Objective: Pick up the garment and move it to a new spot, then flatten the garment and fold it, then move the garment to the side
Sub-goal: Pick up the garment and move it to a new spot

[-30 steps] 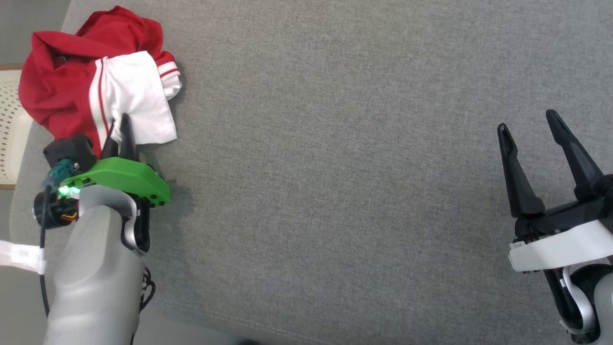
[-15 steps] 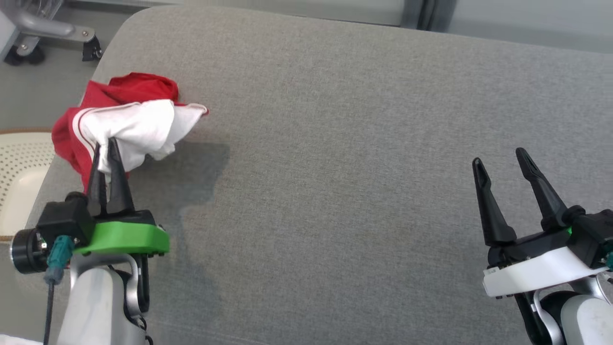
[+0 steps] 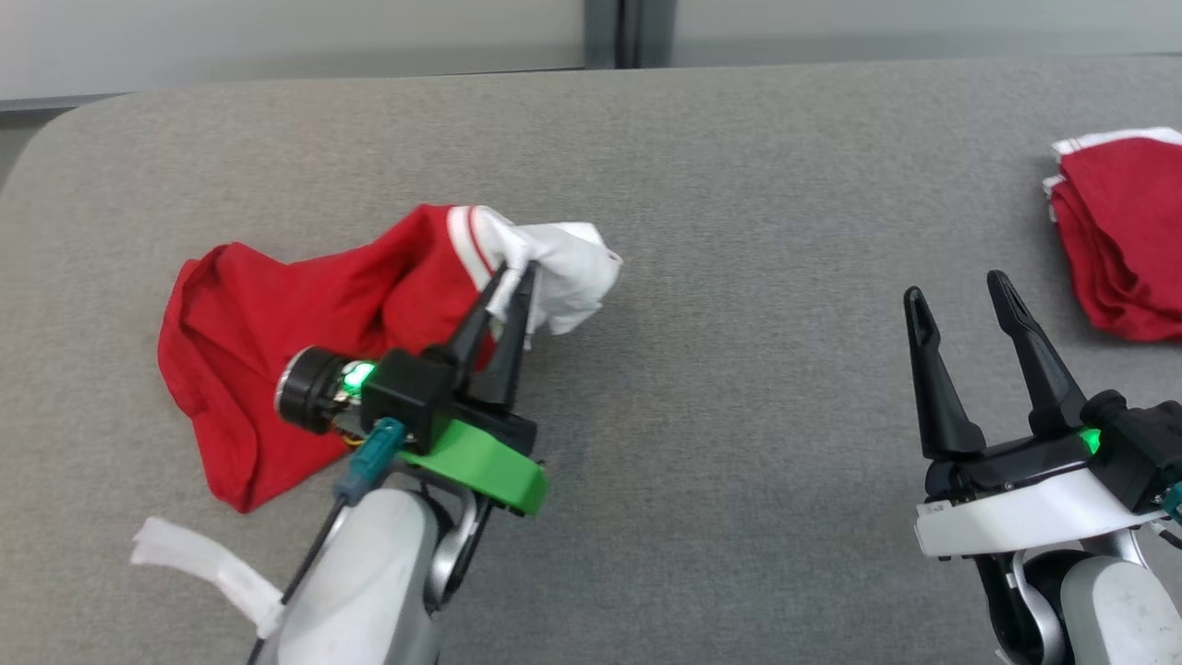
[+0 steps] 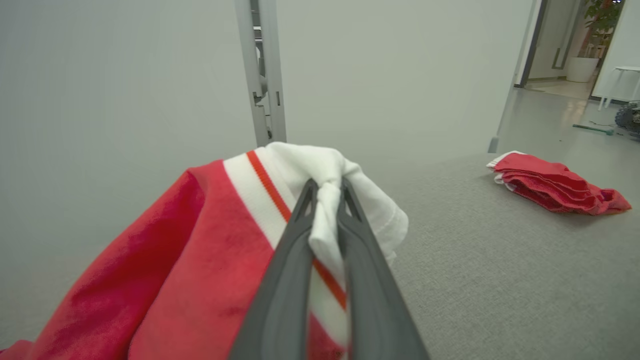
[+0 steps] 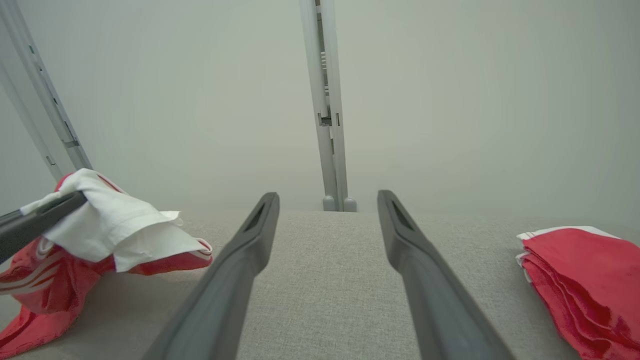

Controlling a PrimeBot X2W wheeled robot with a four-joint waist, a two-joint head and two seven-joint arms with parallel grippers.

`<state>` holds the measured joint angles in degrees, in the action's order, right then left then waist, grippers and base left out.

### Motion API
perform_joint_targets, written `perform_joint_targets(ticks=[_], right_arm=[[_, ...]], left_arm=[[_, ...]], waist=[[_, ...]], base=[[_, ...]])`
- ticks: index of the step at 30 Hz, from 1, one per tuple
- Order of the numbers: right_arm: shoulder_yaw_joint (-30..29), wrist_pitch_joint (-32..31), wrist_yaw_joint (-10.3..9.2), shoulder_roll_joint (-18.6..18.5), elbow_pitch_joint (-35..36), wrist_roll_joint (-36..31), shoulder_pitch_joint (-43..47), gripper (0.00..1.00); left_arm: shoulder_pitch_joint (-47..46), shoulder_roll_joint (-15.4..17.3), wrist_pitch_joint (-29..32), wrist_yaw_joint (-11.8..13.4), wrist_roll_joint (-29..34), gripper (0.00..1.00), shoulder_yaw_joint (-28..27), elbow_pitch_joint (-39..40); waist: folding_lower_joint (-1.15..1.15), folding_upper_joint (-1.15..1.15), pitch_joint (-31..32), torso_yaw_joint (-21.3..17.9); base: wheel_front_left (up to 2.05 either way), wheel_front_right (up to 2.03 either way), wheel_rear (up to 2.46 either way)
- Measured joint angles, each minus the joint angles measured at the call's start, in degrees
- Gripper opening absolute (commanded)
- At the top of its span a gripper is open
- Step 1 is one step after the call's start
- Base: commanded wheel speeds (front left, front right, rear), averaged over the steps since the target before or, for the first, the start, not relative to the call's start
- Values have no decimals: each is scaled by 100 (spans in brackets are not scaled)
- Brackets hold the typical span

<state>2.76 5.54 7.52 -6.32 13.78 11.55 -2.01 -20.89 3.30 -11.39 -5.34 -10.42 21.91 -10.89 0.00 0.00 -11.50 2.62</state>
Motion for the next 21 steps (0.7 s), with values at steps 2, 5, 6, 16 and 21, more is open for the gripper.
perform_joint_targets(ticks=[2,5,6,16,21], right_arm=[[-21,96,0,38,-74,49,-15,100],[-15,250,0,121,-210,124,-77,100],[-5,294,0,142,-261,141,-88,100],[12,561,0,218,-597,159,-258,100],[-8,556,0,176,-637,127,-291,100]], left_arm=[[-152,-38,24,-58,-14,0,376,-69],[-350,-48,57,-116,-96,0,882,-212],[-414,-48,74,-122,-145,0,1067,-260],[-698,-57,-65,-127,-446,100,1951,-713],[-728,-57,-285,-33,-466,100,1950,-339]], waist=[[0,0,-82,-231],[0,0,-251,-604],[0,0,-320,-734],[0,0,-1030,-1462],[0,0,-1099,-1432]], base=[[0,0,0],[0,0,0],[0,0,0],[0,0,0],[0,0,0]])
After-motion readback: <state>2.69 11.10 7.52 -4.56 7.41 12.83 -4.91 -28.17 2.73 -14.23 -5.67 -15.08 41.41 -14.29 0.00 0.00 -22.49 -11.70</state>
